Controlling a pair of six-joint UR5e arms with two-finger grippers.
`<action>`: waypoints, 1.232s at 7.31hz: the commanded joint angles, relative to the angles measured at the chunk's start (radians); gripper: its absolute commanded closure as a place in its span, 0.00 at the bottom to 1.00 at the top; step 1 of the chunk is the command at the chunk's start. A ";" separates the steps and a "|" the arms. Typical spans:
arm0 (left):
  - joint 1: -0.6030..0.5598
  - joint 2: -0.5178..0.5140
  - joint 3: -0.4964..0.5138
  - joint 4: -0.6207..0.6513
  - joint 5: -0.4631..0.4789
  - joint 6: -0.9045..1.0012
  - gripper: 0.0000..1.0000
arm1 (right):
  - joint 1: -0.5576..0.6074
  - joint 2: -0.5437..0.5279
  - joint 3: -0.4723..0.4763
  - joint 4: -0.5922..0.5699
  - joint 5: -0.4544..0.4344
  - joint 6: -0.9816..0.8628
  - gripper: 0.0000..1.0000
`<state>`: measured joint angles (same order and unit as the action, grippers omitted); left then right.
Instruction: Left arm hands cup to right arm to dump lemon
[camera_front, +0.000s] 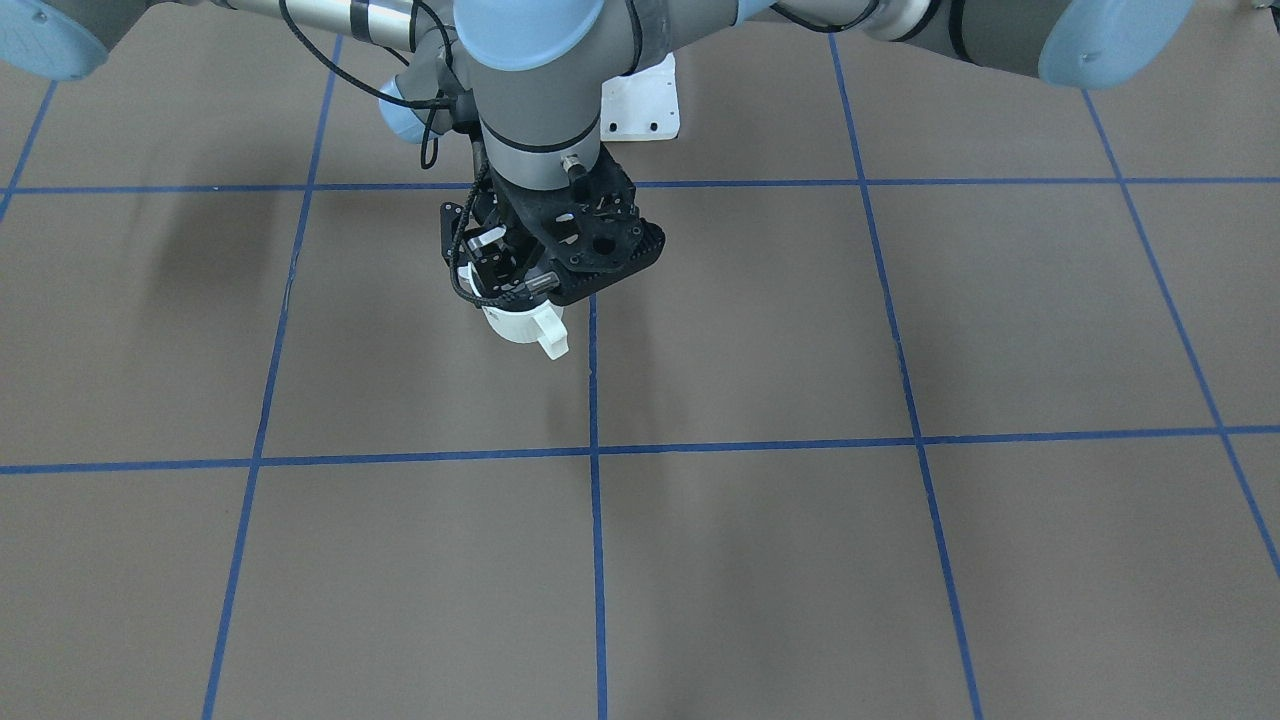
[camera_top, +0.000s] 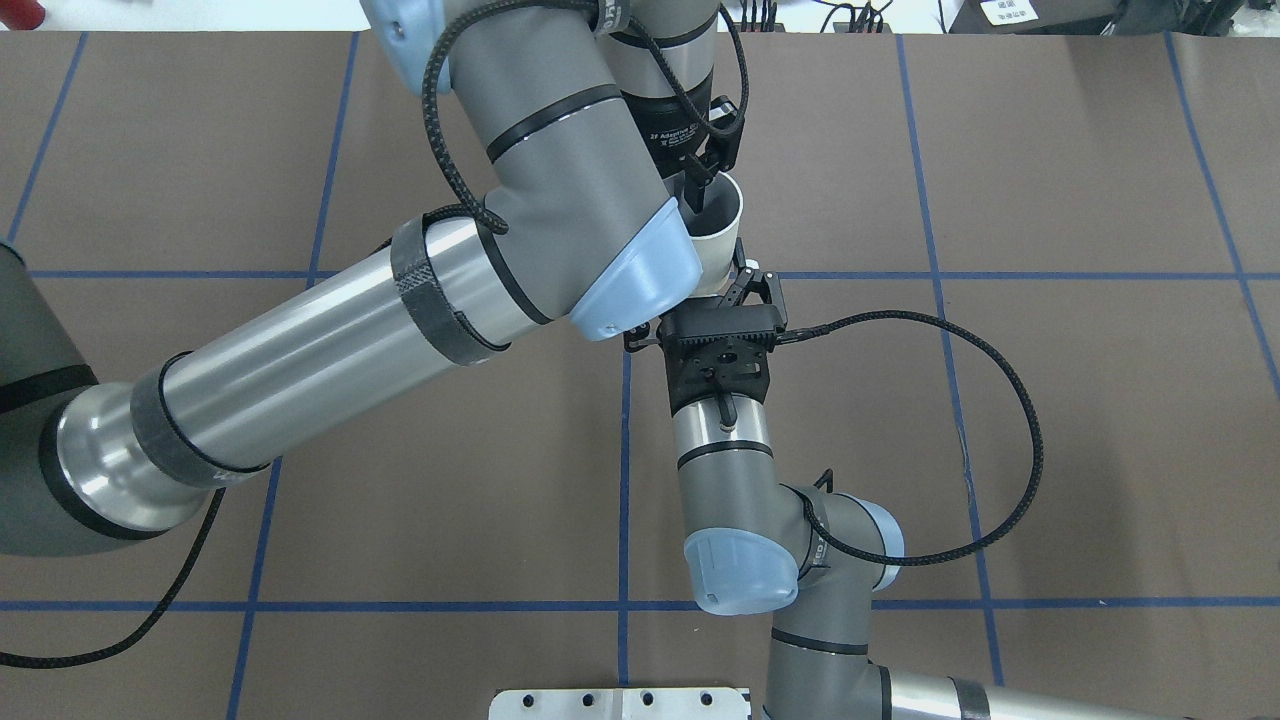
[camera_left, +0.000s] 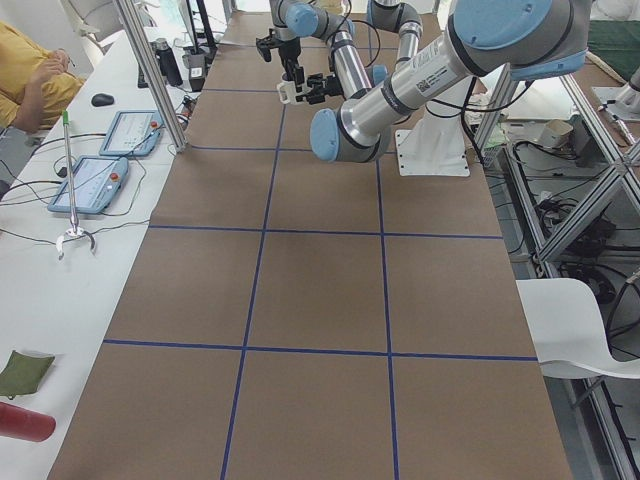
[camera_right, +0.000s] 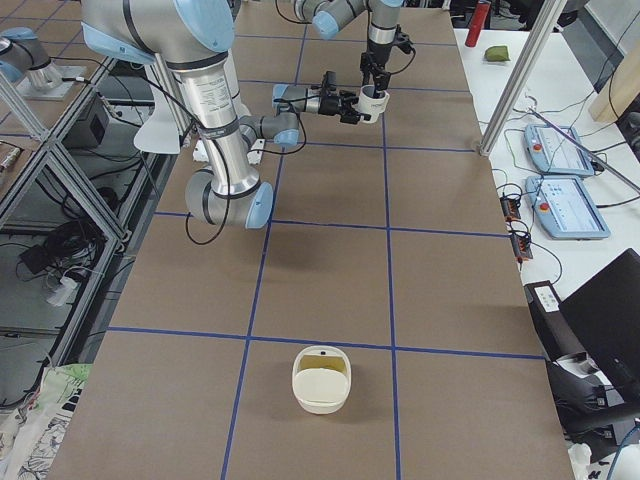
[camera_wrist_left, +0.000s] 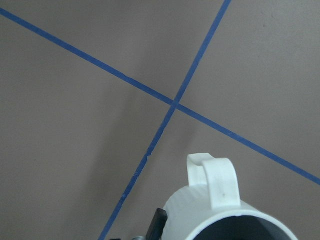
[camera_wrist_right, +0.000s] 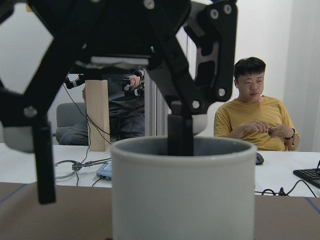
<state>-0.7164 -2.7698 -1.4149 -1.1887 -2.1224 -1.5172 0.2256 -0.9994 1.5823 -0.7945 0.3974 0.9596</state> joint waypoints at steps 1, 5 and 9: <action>0.000 -0.002 -0.025 0.038 -0.002 0.000 0.26 | 0.000 -0.004 -0.004 0.000 0.000 -0.002 1.00; 0.002 -0.007 -0.033 0.040 -0.007 -0.003 0.43 | -0.003 -0.001 0.002 0.008 -0.002 -0.002 1.00; 0.012 -0.008 -0.035 0.040 -0.007 -0.008 0.68 | -0.003 -0.002 0.001 0.008 -0.002 -0.002 0.98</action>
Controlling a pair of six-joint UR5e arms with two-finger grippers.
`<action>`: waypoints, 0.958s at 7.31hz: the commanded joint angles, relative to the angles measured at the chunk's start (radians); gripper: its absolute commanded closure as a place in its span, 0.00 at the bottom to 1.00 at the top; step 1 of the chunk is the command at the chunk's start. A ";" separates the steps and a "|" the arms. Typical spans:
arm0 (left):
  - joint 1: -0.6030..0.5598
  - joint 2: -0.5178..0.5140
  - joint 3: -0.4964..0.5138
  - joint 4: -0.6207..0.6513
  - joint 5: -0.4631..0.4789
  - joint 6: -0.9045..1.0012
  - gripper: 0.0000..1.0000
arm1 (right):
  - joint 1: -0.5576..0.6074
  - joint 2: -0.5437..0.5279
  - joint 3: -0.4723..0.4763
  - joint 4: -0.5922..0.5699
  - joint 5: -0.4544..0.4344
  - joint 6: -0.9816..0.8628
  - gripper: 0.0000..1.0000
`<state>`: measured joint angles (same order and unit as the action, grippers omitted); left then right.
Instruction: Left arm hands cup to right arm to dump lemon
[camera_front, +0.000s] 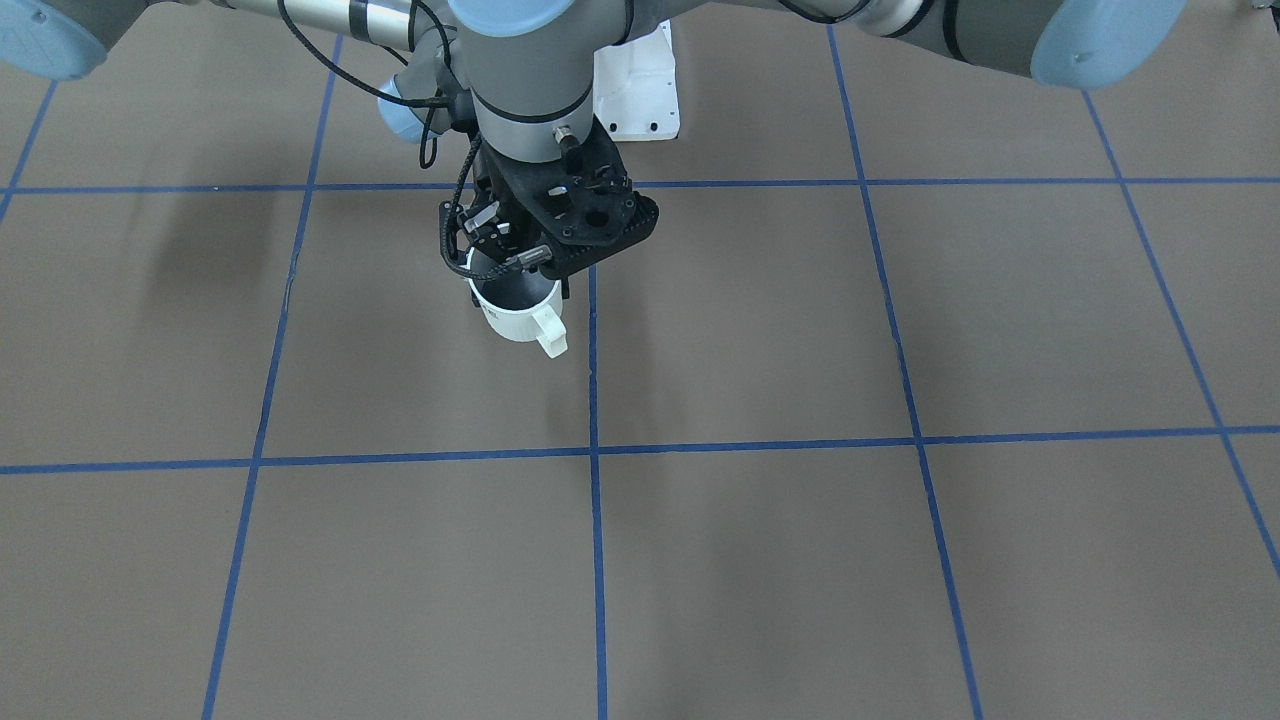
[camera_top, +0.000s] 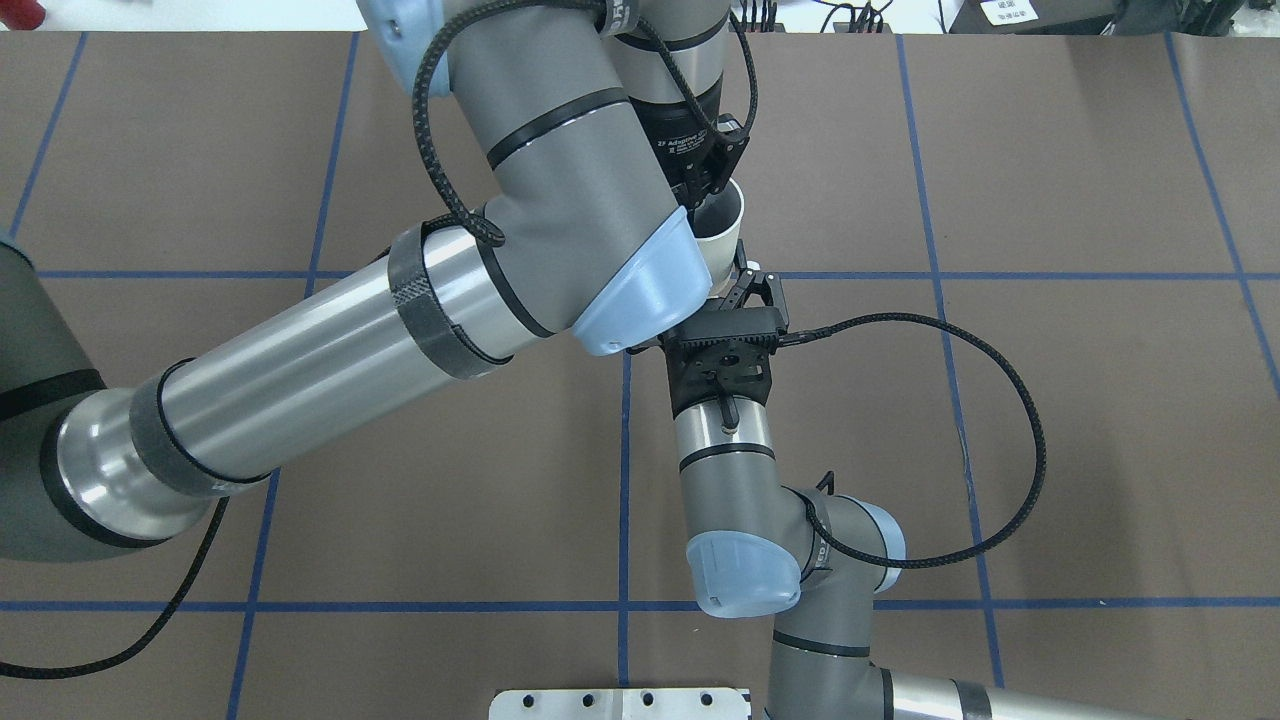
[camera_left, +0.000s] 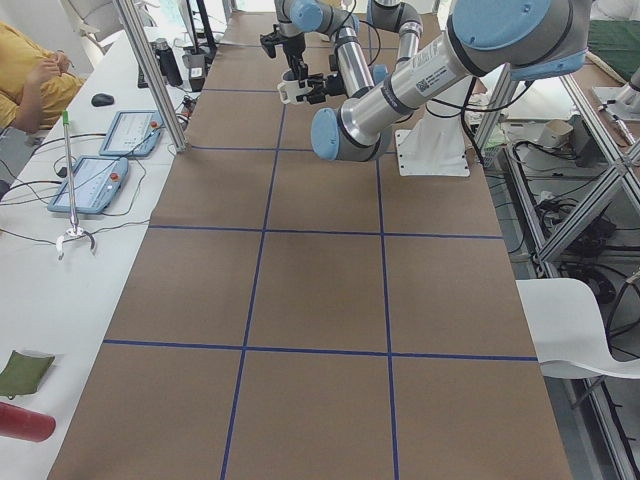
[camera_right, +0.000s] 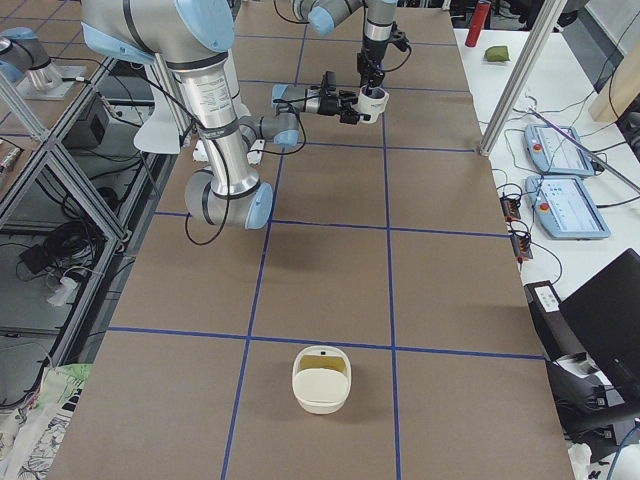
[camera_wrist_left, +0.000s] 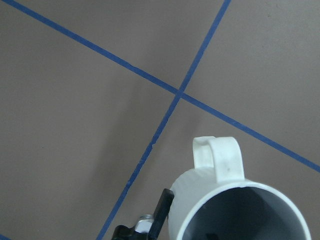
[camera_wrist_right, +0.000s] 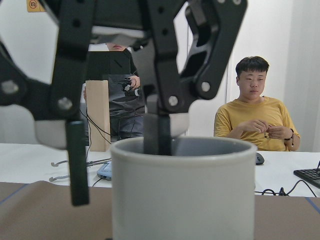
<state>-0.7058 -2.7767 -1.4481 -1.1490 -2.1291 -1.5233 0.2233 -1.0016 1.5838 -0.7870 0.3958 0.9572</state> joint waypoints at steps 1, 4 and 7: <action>0.002 -0.001 -0.009 0.003 0.000 -0.003 0.90 | 0.001 0.000 -0.001 0.000 0.000 0.000 0.95; 0.002 -0.001 -0.012 0.020 -0.015 -0.005 1.00 | 0.001 -0.002 0.002 0.008 0.003 0.002 0.00; 0.002 -0.003 -0.011 0.021 -0.015 -0.006 1.00 | -0.005 -0.008 0.001 0.008 0.002 0.002 0.00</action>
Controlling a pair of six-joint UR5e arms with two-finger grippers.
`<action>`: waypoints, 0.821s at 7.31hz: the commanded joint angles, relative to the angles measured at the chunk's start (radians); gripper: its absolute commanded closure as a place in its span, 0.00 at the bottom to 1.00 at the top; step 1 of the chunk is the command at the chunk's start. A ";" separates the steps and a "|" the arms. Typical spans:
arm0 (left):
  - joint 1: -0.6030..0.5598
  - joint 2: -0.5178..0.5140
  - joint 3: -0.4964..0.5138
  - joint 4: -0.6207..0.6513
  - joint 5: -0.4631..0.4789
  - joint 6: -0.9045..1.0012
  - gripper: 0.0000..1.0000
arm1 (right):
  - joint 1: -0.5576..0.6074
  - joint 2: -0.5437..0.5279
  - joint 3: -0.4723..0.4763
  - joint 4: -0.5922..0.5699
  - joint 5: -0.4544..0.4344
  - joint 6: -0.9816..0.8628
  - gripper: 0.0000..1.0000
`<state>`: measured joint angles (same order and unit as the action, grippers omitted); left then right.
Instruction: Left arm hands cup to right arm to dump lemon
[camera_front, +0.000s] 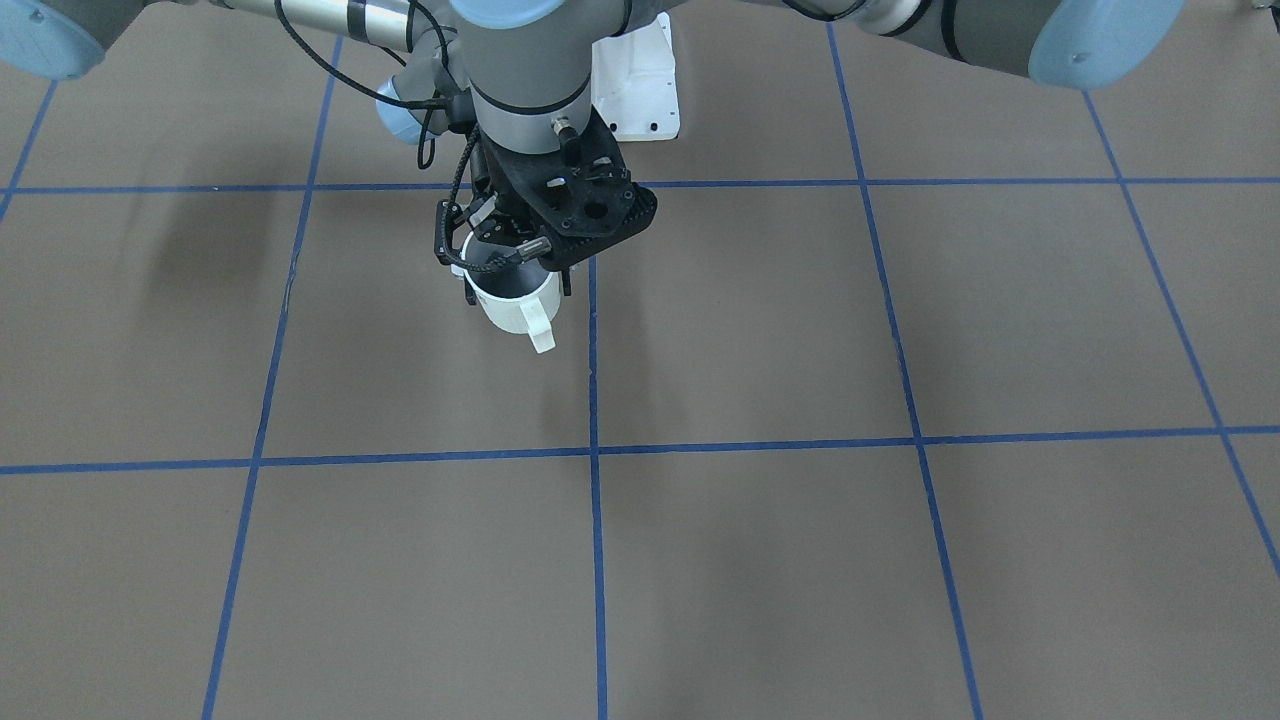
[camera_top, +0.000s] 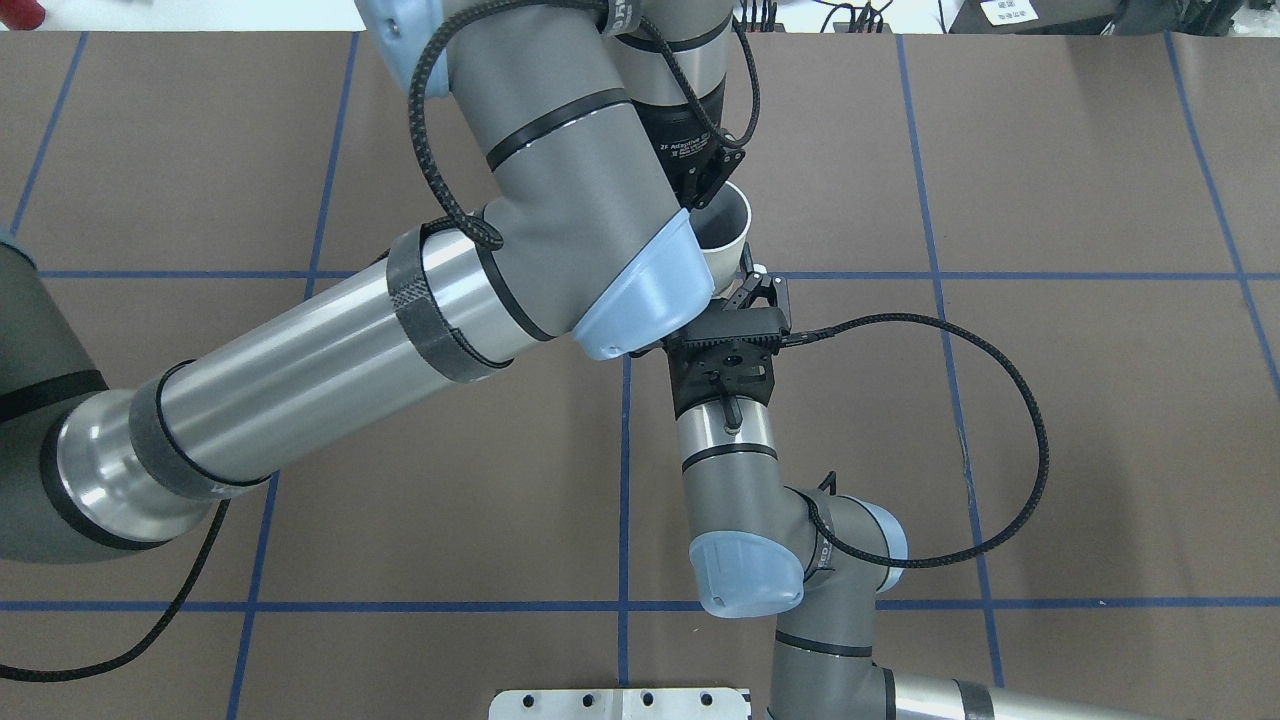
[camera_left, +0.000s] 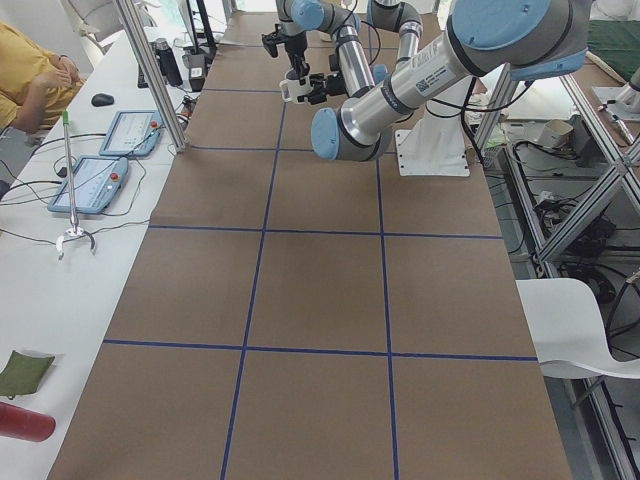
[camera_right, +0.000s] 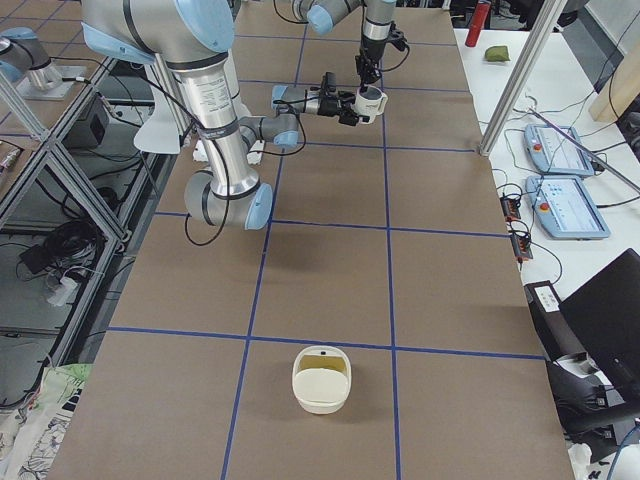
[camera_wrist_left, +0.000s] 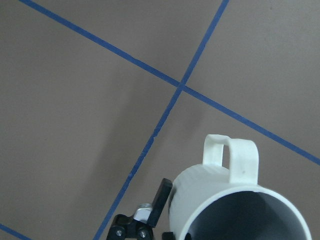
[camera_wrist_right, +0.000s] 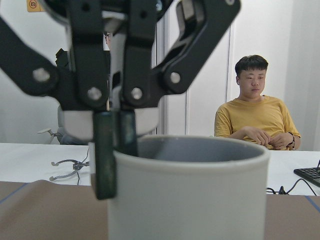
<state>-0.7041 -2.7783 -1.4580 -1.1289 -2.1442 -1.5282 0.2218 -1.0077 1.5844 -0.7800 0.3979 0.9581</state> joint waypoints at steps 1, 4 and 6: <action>-0.002 -0.001 -0.007 0.001 0.000 -0.001 1.00 | -0.018 -0.003 0.002 0.001 -0.004 0.002 0.00; -0.031 -0.012 -0.009 0.000 0.000 0.000 1.00 | -0.047 -0.025 0.002 0.002 -0.019 0.008 0.00; -0.092 -0.020 -0.009 0.000 -0.020 0.002 1.00 | -0.056 -0.029 0.000 0.019 -0.021 0.014 0.00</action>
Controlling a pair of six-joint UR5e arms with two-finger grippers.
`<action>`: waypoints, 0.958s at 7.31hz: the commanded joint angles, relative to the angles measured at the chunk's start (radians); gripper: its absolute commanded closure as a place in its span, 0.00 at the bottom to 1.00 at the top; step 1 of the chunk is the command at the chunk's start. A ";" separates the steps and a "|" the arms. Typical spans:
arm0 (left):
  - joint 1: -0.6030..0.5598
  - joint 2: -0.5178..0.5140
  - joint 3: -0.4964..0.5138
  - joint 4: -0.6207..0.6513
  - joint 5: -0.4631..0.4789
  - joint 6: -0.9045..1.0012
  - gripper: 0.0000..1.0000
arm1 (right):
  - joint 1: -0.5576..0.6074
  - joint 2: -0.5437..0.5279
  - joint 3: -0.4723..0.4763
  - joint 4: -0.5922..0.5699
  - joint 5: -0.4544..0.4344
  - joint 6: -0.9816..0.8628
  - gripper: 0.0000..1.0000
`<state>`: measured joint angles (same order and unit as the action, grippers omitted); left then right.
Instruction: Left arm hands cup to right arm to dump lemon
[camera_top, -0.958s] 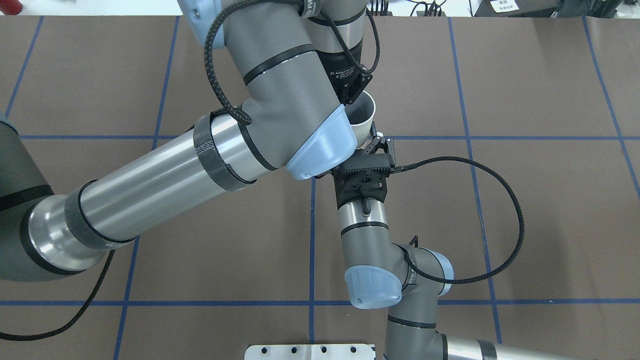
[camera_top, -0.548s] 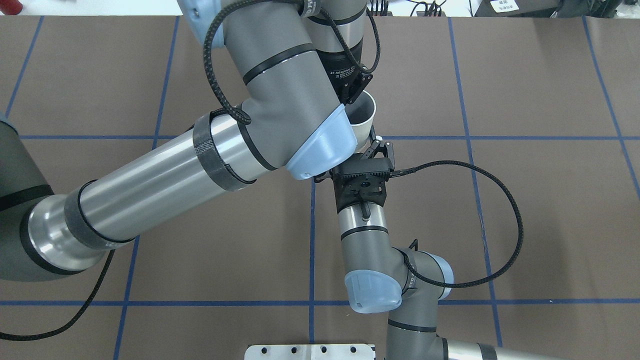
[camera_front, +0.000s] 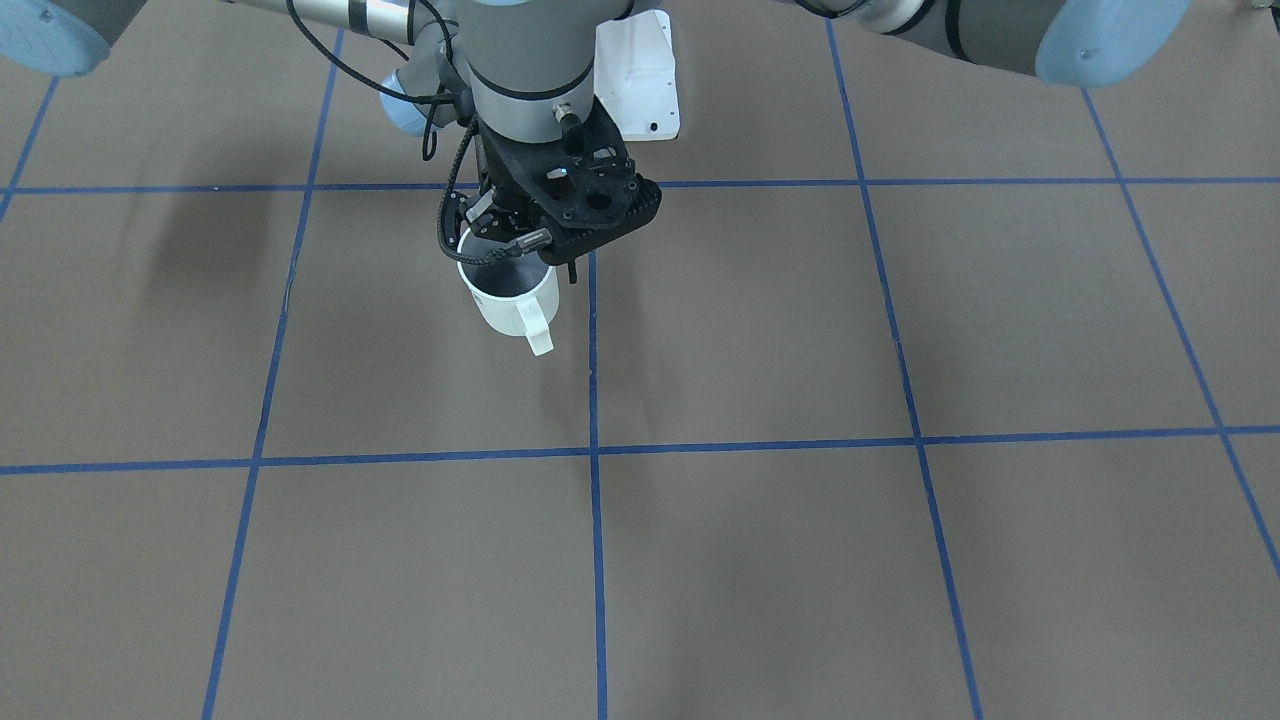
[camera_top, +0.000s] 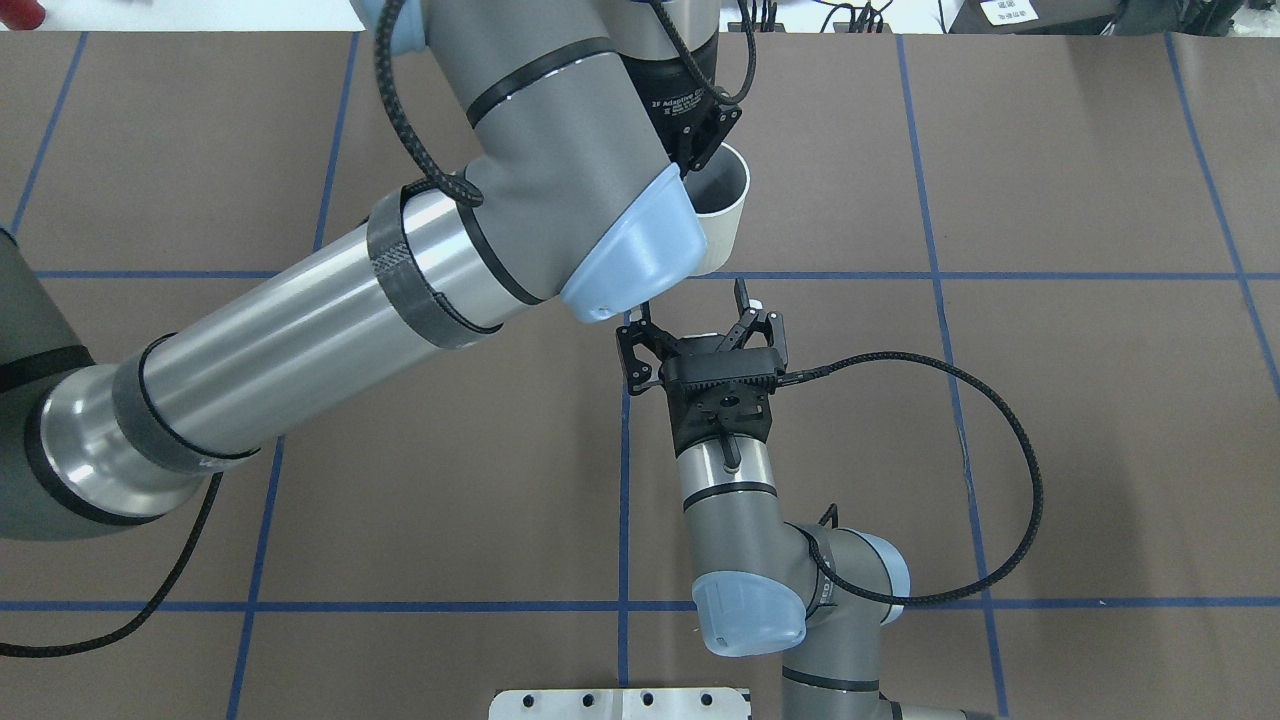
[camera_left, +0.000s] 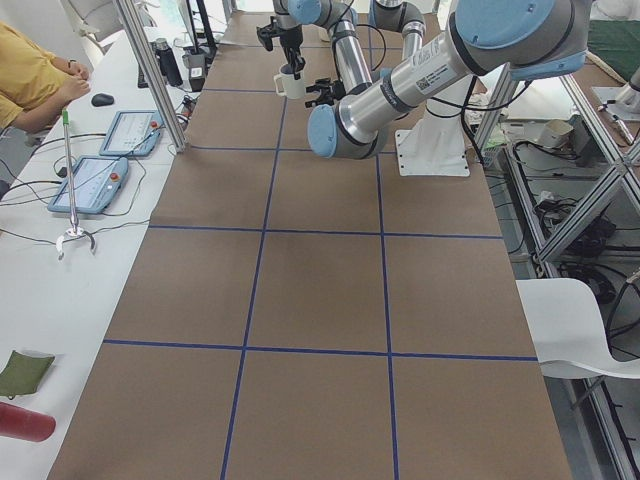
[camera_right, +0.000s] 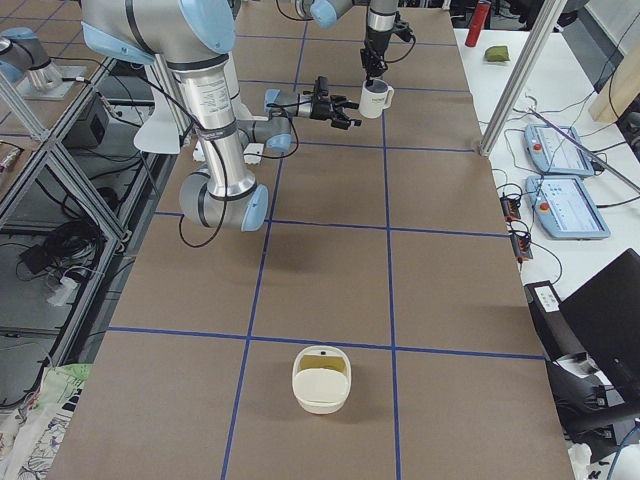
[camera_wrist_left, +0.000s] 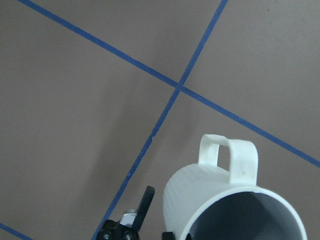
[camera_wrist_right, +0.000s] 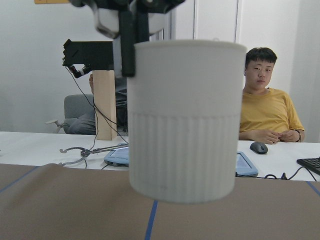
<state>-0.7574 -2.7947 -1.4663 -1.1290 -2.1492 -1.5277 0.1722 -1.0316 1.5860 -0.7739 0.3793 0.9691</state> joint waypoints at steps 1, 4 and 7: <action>-0.075 0.012 -0.052 0.001 -0.029 0.011 1.00 | -0.008 -0.028 -0.001 0.068 0.000 -0.006 0.00; -0.115 0.266 -0.351 0.112 -0.028 0.221 1.00 | 0.010 -0.085 -0.006 0.162 0.012 -0.013 0.00; -0.192 0.614 -0.523 0.089 -0.018 0.612 1.00 | 0.149 -0.143 -0.007 0.160 0.215 -0.012 0.00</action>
<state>-0.9104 -2.3278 -1.9255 -1.0258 -2.1699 -1.0861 0.2556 -1.1392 1.5795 -0.6142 0.4936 0.9560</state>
